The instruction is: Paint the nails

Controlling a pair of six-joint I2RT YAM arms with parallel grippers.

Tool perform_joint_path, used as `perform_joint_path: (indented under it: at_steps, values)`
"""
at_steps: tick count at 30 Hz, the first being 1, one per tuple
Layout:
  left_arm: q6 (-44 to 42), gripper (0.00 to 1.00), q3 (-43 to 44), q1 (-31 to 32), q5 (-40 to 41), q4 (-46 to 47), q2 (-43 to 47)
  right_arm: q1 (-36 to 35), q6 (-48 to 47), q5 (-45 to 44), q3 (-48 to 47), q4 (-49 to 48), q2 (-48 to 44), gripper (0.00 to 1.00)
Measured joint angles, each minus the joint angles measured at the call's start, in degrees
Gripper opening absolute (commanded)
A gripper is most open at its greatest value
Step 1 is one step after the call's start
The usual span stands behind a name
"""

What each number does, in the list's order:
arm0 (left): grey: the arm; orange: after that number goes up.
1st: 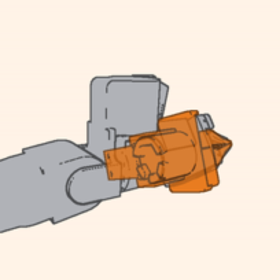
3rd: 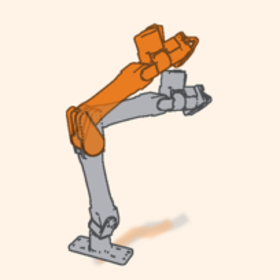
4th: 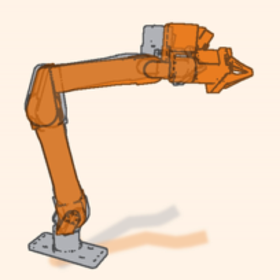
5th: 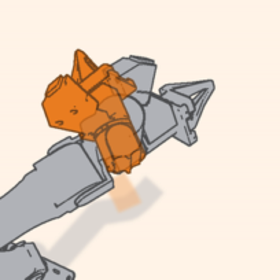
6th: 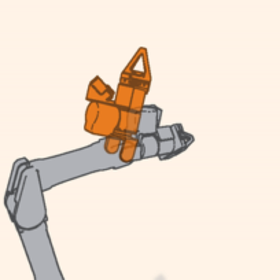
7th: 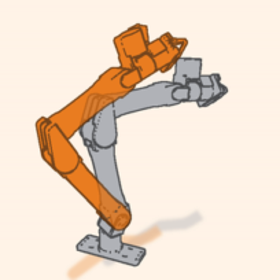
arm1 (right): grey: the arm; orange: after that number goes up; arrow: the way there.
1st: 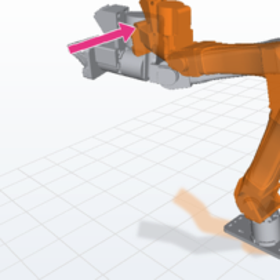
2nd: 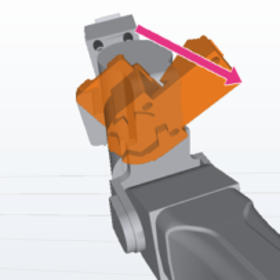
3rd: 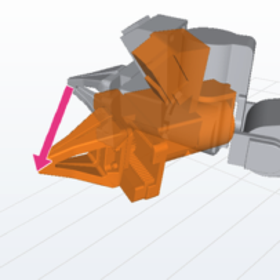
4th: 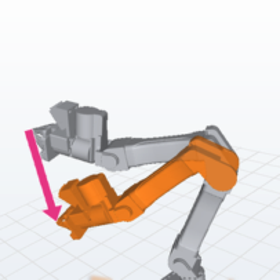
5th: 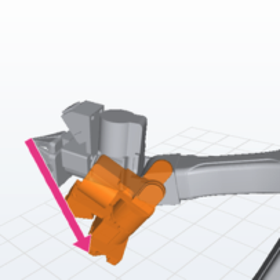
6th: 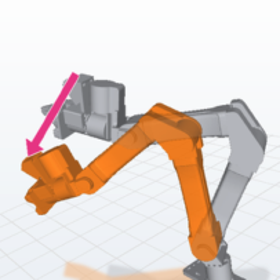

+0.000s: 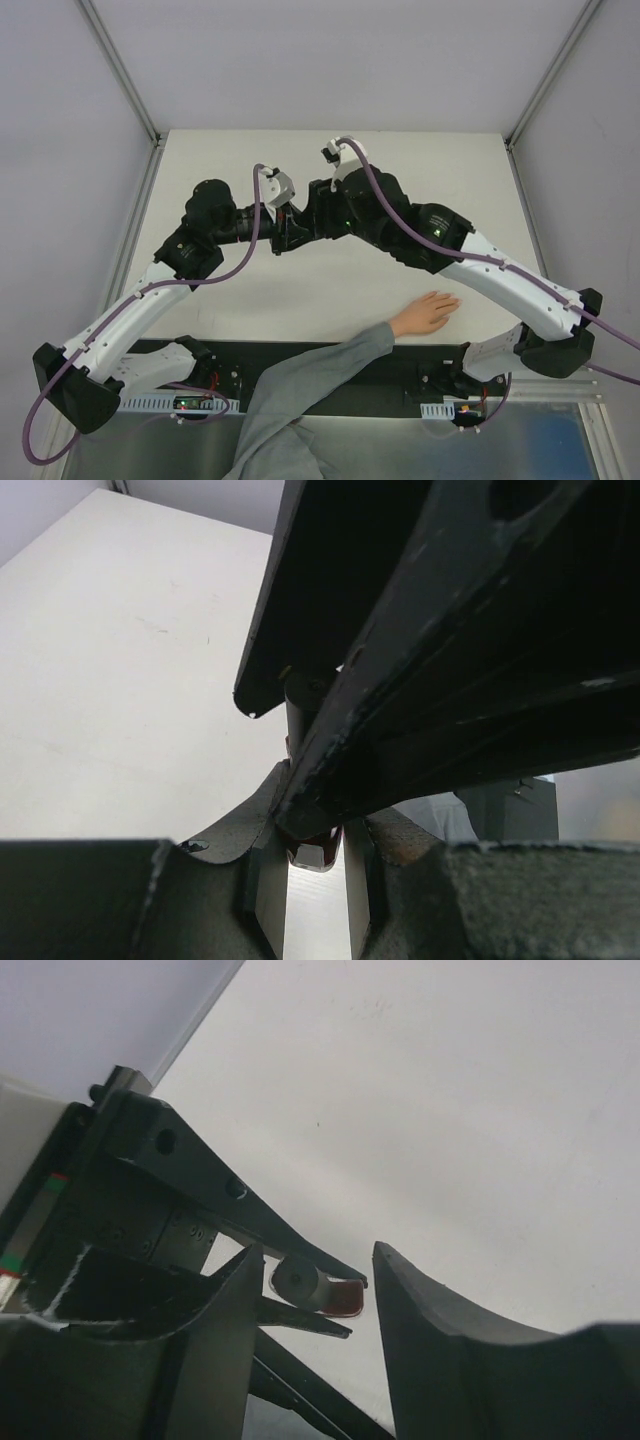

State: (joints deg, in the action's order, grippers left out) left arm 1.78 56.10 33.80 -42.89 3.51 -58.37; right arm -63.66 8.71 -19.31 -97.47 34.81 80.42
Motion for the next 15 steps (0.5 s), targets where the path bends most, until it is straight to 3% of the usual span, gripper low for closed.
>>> perform_joint_path:
  at_steps: [4, 5, 10, 15]
  values:
    - [-0.1, 0.00, 0.0, 0.0, 0.2, -0.6, 0.2, -0.1, 0.2, -0.2, 0.0, 0.8, 1.0, 0.18]
    - [-0.2, 0.00, 0.0, 0.0, 0.2, -0.6, 0.2, -0.3, 0.0, 0.2, 0.1, 0.6, 0.9, 0.01]
    - [0.3, 0.00, 0.0, 0.0, -4.7, -1.6, -0.5, 1.2, -7.0, 7.4, 4.5, -2.3, -2.1, 0.01]
    - [5.3, 0.00, 0.3, -0.1, -20.3, 0.8, -2.9, 8.7, -13.6, 36.2, 15.3, -9.9, -10.0, 0.01]
